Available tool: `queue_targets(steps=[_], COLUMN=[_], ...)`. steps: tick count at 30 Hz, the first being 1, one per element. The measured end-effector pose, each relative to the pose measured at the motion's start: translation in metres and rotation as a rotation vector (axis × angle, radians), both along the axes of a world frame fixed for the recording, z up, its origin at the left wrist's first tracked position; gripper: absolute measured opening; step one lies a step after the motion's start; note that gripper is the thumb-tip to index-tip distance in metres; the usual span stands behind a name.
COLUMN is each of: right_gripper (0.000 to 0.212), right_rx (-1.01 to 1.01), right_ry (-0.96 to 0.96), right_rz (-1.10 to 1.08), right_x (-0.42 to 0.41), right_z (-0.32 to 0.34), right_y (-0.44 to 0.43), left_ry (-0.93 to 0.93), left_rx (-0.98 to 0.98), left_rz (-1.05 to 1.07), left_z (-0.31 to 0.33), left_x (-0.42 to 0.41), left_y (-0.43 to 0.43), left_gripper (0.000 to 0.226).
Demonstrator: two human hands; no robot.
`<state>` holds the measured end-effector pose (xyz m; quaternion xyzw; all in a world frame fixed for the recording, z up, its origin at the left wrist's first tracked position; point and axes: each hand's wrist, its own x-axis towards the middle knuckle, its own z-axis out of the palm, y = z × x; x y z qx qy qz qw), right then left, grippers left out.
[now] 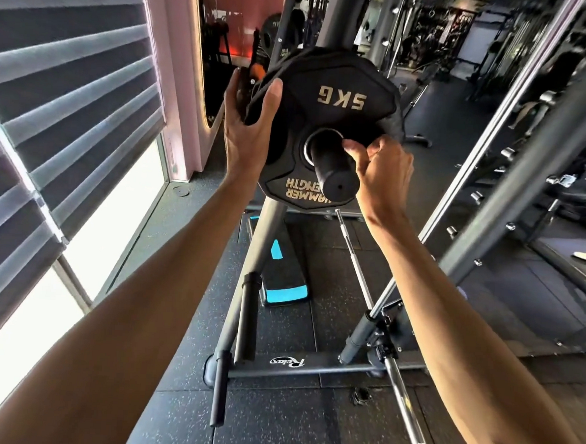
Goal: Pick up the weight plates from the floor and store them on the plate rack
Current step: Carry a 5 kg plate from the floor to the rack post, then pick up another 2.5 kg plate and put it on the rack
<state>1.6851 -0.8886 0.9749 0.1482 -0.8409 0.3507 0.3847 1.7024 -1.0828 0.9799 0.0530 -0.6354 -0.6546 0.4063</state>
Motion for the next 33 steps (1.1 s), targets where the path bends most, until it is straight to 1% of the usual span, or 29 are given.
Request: queue_targets(steps=[5,8,11,13,14,16,18,20,23,26,28,29,31,33], right_gripper=[0.041,0.041,0.035,0.034,0.034,0.037,0.029,0.024,0.021,0.018,0.018,0.019,0.02,0.021], right_rx=[-0.009,0.017,0.012,0.027,0.039,0.033,0.006,0.028,0.09,0.153,0.158,0.159,0.186,0.204], right_ry=[-0.047,-0.039,-0.008,0.019,0.025,0.014,-0.007,-0.086,-0.333,-0.604,-0.79,-0.856,-0.914,-1.038], right_rz=[0.045,0.048,0.078,0.122,0.154,0.195,0.176,0.151,0.128,0.092,0.054,0.034,0.003,-0.047], right_x=[-0.006,-0.005,0.006,0.018,0.025,0.036,0.042,0.044,0.048,0.052,0.056,0.06,0.07,0.083], right_z=[-0.004,-0.005,-0.03,-0.061,-0.077,-0.107,-0.137,-0.169,-0.223,-0.276,-0.304,-0.317,-0.338,-0.359], right_y=[0.001,0.002,0.012,0.022,0.026,0.035,0.047,0.063,0.102,0.16,0.207,0.232,0.285,0.337], left_ry=[-0.009,-0.024,-0.07,-0.125,-0.205,-0.466,-0.726,-0.883,-1.001,-1.118,-1.226,-1.268,-1.327,-1.359], left_rx=[0.038,0.011,-0.011,0.062,0.099,0.102,0.033,-0.046,-0.212,-0.232,-0.274,-0.303,-0.369,-0.529], left_rz=[-0.013,-0.004,0.01,0.092,0.155,0.213,0.111,-0.012,-0.114,-0.277,-0.38,-0.431,-0.515,-0.604], left_z=[-0.002,-0.003,-0.037,-0.076,-0.096,-0.146,-0.193,-0.236,-0.275,-0.307,-0.339,-0.353,-0.373,-0.378], left_x=[-0.003,0.005,0.013,0.022,0.031,0.043,0.052,0.052,0.05,0.045,0.038,0.035,0.034,0.037], left_y=[-0.001,0.003,0.005,0.012,0.019,0.032,0.048,0.067,0.111,0.17,0.21,0.232,0.284,0.34], left_gripper=[0.064,0.058,0.051,0.048,0.047,0.042,0.038,0.034,0.021,0.023,0.024,0.026,0.029,0.027])
